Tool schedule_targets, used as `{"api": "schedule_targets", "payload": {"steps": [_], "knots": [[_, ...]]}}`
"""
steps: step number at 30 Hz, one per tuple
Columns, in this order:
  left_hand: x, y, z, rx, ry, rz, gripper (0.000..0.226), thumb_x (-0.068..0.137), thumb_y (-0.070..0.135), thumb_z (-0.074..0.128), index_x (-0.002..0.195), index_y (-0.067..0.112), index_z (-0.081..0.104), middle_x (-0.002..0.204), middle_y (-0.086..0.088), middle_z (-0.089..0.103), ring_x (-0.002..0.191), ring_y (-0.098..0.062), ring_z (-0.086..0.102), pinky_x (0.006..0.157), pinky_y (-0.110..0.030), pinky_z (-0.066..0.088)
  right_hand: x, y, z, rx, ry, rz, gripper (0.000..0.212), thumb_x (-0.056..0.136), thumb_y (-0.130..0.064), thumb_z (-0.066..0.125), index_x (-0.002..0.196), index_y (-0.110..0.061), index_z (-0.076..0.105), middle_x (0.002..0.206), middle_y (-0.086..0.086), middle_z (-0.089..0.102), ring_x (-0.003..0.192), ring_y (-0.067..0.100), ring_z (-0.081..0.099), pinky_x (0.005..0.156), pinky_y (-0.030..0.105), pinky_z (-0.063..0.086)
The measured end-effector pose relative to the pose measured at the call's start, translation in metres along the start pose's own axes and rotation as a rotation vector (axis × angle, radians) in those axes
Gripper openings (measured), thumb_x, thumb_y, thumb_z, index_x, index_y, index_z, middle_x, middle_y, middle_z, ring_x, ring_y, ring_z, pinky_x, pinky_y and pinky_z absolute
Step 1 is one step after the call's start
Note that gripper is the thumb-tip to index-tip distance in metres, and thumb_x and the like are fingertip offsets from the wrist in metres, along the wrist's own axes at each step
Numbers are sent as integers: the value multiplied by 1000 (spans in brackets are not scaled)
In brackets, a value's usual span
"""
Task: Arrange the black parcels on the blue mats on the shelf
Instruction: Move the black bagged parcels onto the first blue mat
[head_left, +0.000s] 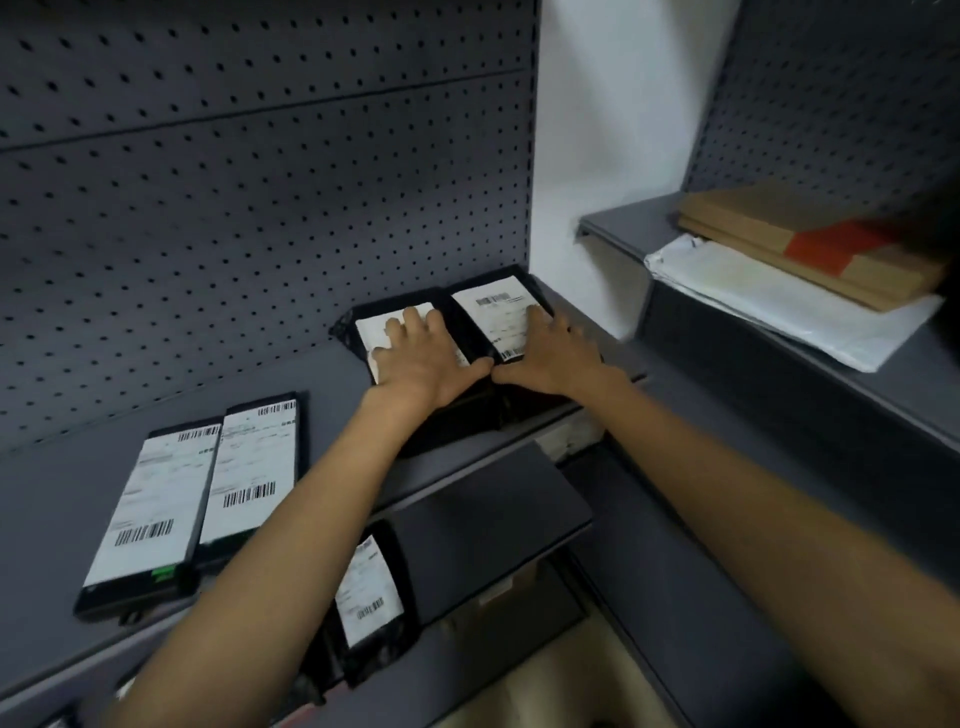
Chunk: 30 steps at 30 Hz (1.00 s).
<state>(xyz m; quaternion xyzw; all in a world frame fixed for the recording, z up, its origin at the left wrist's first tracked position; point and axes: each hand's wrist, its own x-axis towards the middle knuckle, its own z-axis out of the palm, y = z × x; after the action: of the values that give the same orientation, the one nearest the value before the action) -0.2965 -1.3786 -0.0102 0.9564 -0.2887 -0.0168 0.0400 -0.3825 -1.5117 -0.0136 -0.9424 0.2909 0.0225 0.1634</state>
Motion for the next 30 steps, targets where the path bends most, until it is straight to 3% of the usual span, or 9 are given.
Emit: {"api": "schedule_targets", "payload": {"steps": [6,10,12,14,16,19,21,30], "knots": [[-10,21,6,-17,4,-171,100,74,77,54,147,17,22,150,-8,23,141,-32,21,112,-62,25,16,25,-9,11,-52,-145,110,74,-65,66,153,-16,7,153,20,17,139,42,21,110,53,26],[-29,29,11,-143,-47,-352,101,73,81,53,152,36,8,161,-3,-1,149,-38,-5,112,-71,8,21,43,-14,-3,-123,-191,121,68,-73,67,154,-22,0,158,16,6,142,43,14,113,58,20],[-45,24,12,-212,-58,-459,105,71,84,53,153,45,0,163,-2,-14,149,-38,-11,113,-70,8,22,50,-17,-21,-161,-207,124,65,-75,68,154,-26,-3,158,16,3,142,44,14,112,59,20],[-63,20,13,-270,-75,-579,112,68,85,55,152,48,-10,162,-5,-22,149,-41,-11,113,-67,10,21,54,-17,-25,-157,-230,118,66,-70,70,153,-28,2,154,18,12,138,44,22,109,56,25],[-76,20,15,-276,-65,-657,114,69,82,58,152,46,-10,163,-13,-12,148,-44,1,112,-63,19,20,55,-15,-16,-103,-255,110,67,-63,72,151,-27,11,146,18,24,131,44,30,104,54,30],[-85,26,14,-287,67,-676,98,73,70,65,151,42,12,152,-20,22,137,-44,29,106,-57,33,18,54,-11,-5,-30,-290,107,66,-63,71,150,-26,17,141,19,31,127,43,34,102,52,30],[-90,30,14,-299,182,-694,90,73,66,66,146,39,22,145,-19,32,132,-43,35,103,-56,34,17,54,-10,10,14,-313,107,64,-64,70,150,-26,19,142,19,32,127,43,35,103,52,29],[-128,4,-12,-303,687,-747,93,70,59,66,150,39,21,144,-16,32,125,-39,39,100,-55,36,-4,-4,-34,200,183,-521,109,64,-66,70,152,-30,16,150,19,24,132,43,30,106,54,25]]}}
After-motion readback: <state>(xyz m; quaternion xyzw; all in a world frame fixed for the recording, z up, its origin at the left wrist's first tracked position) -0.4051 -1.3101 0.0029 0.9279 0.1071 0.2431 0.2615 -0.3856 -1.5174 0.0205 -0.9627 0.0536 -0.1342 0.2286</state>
